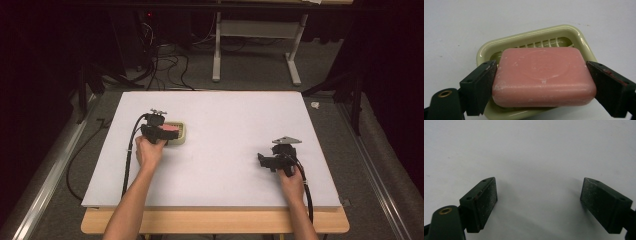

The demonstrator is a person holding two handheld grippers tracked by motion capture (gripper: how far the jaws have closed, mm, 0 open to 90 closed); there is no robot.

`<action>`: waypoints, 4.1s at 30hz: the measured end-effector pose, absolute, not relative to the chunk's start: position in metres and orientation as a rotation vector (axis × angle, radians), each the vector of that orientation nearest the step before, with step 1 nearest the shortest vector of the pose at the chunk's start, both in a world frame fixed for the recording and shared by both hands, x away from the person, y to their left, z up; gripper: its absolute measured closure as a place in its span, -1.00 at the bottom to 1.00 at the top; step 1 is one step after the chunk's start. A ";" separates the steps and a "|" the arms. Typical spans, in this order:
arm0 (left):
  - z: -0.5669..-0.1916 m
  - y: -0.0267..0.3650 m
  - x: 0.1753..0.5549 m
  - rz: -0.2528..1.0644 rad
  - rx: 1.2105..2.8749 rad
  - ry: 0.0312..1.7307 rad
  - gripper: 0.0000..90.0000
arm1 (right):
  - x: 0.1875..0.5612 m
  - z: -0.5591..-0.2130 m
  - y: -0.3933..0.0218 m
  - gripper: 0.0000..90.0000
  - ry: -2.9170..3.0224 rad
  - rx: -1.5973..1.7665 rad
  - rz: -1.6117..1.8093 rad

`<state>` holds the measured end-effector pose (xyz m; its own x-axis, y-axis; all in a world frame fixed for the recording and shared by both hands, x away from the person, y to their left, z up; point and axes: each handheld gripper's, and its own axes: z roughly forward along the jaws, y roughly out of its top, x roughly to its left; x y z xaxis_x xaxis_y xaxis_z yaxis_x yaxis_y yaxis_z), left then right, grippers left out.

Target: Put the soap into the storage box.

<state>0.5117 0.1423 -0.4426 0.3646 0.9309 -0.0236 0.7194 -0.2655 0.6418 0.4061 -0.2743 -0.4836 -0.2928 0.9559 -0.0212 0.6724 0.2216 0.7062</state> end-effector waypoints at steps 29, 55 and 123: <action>-0.422 0.147 0.494 0.493 2.054 1.318 -0.73 | 0.406 -0.484 -0.274 -0.67 2.045 1.497 0.826; -0.405 0.154 0.469 0.493 2.014 1.221 -0.69 | 0.406 -0.484 -0.274 -0.67 2.045 1.496 0.826; -0.414 0.137 0.413 0.361 2.034 1.031 -0.67 | 0.406 -0.484 -0.274 -0.67 2.045 1.497 0.825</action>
